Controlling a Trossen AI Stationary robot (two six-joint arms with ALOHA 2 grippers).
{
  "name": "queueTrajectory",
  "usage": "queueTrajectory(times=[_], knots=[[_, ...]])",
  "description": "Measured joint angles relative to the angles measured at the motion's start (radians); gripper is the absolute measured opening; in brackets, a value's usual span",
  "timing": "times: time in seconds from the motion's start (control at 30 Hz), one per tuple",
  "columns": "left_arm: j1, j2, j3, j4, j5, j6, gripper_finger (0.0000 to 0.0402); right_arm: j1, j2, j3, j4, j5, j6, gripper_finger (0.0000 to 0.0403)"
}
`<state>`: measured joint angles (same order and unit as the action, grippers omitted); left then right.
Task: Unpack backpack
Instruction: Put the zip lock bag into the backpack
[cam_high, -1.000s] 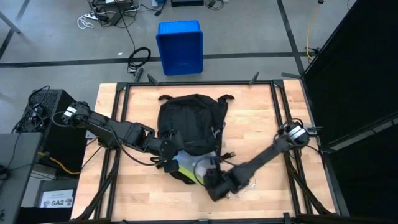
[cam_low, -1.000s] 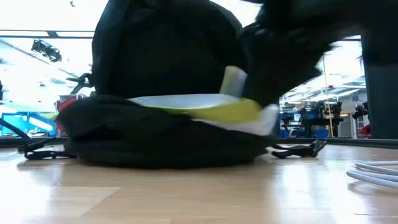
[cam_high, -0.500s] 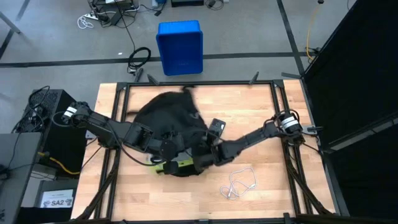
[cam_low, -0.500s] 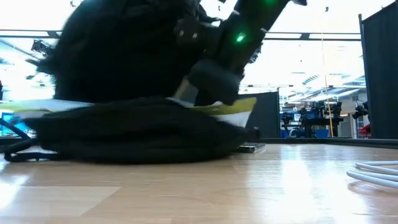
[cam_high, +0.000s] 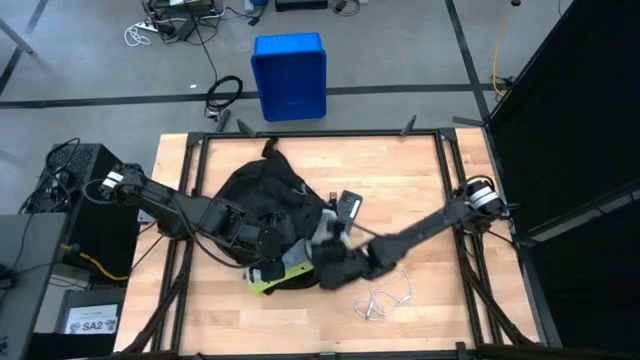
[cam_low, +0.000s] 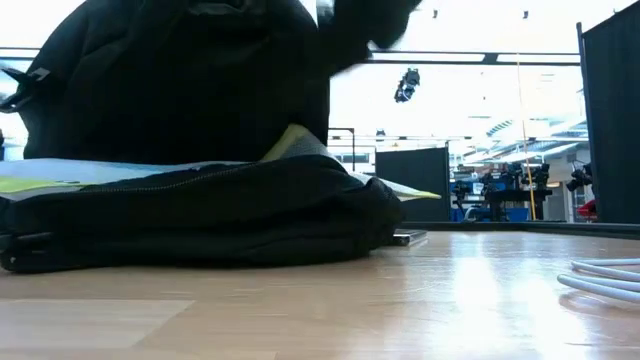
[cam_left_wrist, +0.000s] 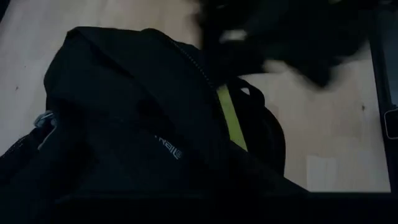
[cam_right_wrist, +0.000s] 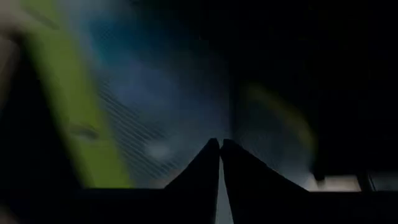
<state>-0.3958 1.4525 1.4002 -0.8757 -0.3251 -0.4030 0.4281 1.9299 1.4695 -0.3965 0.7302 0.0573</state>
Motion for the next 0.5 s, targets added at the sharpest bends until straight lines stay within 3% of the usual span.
queueTrajectory(times=[0.17,0.5], knots=[[0.000,0.000,0.000,0.017,-0.005,-0.001,0.0005,0.089,0.018,0.000,0.293,-0.136,-0.211,0.0000],[0.002,0.000,0.000,0.027,-0.021,0.003,0.0005,0.045,0.211,-0.001,0.565,-0.156,-0.415,0.0000]])
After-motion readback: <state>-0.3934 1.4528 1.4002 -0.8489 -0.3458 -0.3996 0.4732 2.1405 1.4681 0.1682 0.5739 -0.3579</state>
